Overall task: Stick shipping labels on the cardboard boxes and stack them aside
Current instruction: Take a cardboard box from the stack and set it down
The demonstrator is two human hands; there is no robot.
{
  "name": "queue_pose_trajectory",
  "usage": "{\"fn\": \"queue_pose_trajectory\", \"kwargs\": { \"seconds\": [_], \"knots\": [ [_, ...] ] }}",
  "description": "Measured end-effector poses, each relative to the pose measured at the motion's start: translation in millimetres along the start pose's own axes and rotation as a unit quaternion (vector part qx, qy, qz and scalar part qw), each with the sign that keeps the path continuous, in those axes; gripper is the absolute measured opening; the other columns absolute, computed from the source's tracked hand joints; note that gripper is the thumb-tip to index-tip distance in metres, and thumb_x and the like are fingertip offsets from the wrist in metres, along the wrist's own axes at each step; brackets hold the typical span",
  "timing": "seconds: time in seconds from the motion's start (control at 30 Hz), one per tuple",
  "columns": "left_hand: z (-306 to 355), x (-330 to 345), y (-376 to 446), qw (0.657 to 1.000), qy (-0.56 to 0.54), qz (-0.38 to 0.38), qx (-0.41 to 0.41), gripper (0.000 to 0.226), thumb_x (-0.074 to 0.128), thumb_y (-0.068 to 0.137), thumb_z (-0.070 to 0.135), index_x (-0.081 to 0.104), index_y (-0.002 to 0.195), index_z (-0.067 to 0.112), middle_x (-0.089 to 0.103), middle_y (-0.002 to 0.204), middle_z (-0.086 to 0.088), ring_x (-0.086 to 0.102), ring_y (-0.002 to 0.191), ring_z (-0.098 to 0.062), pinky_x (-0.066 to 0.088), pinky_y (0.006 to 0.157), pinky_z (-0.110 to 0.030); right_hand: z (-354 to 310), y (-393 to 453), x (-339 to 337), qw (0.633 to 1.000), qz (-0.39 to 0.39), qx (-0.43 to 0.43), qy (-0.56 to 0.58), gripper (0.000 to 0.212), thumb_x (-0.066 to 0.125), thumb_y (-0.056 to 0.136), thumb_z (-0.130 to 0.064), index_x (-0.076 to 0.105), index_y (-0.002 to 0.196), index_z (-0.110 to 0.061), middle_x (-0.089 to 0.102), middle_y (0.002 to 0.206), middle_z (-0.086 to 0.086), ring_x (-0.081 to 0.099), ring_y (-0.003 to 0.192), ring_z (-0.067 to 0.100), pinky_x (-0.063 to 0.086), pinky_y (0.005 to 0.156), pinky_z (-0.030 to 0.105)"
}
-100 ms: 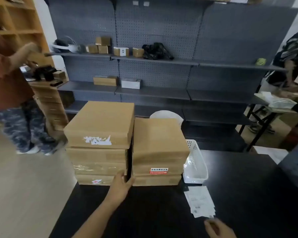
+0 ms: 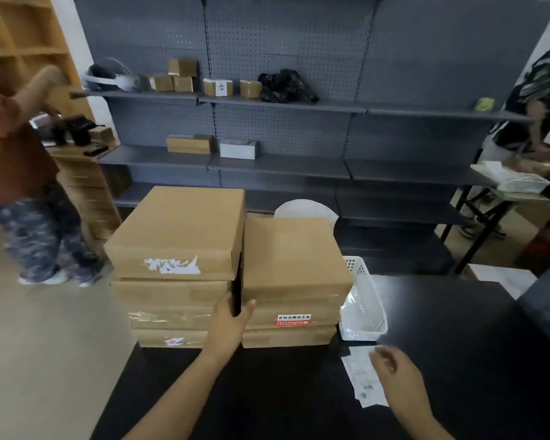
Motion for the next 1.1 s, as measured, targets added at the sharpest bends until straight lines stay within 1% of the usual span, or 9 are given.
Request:
{"fn": "queue_pose_trajectory", "kwargs": {
  "seconds": [0.07,0.17,0.23,0.3,0.4,0.5,0.63,0.77,1.1],
  "knots": [
    [9.2,13.4,16.6,1.000,-0.018,0.015,-0.019,0.094,0.061,0.072,0.073,0.038,0.143,0.016,0.047,0.142,0.001,0.046,0.128,-0.018,0.037,0.109,-0.039,-36.1,38.4,4.2,1.000,0.023,0.001,0.020,0.028,0.060,0.092,-0.036,0.063,0.111,-0.016,0.063,0.106,-0.001,0.060,0.100,0.017,0.045,0.082,0.030],
    [5.4,30.5,30.3,0.995,-0.031,0.075,-0.053,0.095,0.059,0.077,0.068,0.029,0.147,0.013,0.039,0.148,-0.006,0.039,0.134,-0.026,0.033,0.112,-0.047,-66.3,77.3,17.0,0.997,0.035,0.017,0.066,0.043,0.058,0.092,-0.041,0.057,0.123,-0.012,0.062,0.120,0.004,0.057,0.108,0.020,0.047,0.092,0.034],
    [10.7,38.0,39.8,0.993,-0.017,0.102,-0.063,0.096,0.056,0.076,0.070,0.028,0.147,0.012,0.039,0.147,-0.008,0.039,0.134,-0.029,0.033,0.111,-0.049,-82.9,98.5,23.4,0.997,0.030,0.029,0.060,0.049,0.057,0.092,-0.043,0.054,0.130,-0.012,0.059,0.129,0.006,0.055,0.115,0.023,0.044,0.099,0.038],
    [15.4,44.7,49.5,0.990,-0.047,0.119,-0.067,0.100,0.056,0.072,0.073,0.030,0.146,0.011,0.041,0.146,-0.008,0.040,0.133,-0.029,0.032,0.112,-0.048,-90.8,113.9,30.8,0.997,0.003,0.043,0.058,0.053,0.054,0.094,-0.045,0.050,0.135,-0.012,0.056,0.134,0.005,0.052,0.121,0.024,0.040,0.102,0.039],
    [17.0,46.8,60.1,0.973,-0.101,0.186,-0.088,0.079,0.061,0.081,0.057,0.041,0.141,0.011,0.049,0.140,-0.007,0.045,0.129,-0.028,0.034,0.110,-0.042,-98.7,126.0,39.3,0.995,-0.030,0.051,0.076,0.059,0.051,0.092,-0.053,0.049,0.137,-0.014,0.055,0.137,0.003,0.050,0.124,0.024,0.038,0.103,0.039],
    [17.3,46.2,61.0,0.961,-0.111,0.231,-0.102,0.063,0.064,0.085,0.048,0.050,0.135,0.013,0.055,0.133,-0.008,0.049,0.123,-0.027,0.037,0.101,-0.036,-100.4,134.3,49.0,0.992,-0.046,0.067,0.101,0.060,0.051,0.092,-0.053,0.048,0.138,-0.015,0.055,0.134,0.001,0.051,0.122,0.023,0.038,0.100,0.036],
    [14.2,48.6,67.4,0.961,-0.120,0.224,-0.106,0.069,0.067,0.082,0.051,0.046,0.138,0.017,0.051,0.136,-0.006,0.049,0.123,-0.028,0.039,0.101,-0.040,-95.2,142.5,60.7,0.986,-0.062,0.097,0.116,0.064,0.054,0.087,-0.060,0.052,0.132,-0.015,0.060,0.126,0.000,0.055,0.111,0.020,0.043,0.095,0.036],
    [15.1,50.2,71.1,0.963,-0.121,0.215,-0.113,0.070,0.067,0.083,0.048,0.044,0.140,0.016,0.051,0.137,-0.007,0.047,0.125,-0.027,0.038,0.101,-0.038,-93.7,139.2,65.2,0.981,-0.064,0.106,0.147,0.049,0.054,0.091,-0.052,0.061,0.119,-0.012,0.063,0.106,-0.002,0.057,0.097,0.017,0.041,0.081,0.030],
    [15.4,45.6,57.0,0.971,-0.108,0.190,-0.097,0.066,0.068,0.082,0.048,0.049,0.136,0.014,0.056,0.132,-0.006,0.052,0.120,-0.027,0.041,0.097,-0.036,-89.4,113.2,48.5,0.984,-0.026,0.107,0.139,0.039,0.054,0.093,-0.047,0.064,0.107,-0.012,0.064,0.102,0.001,0.056,0.092,0.018,0.040,0.078,0.031]
  ]
}}
Point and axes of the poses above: each hand's wrist, its own y-axis towards the middle knuckle, its own x-axis out of the palm, z = x × y, the point moved 4 cm from there along y, towards the middle knuckle
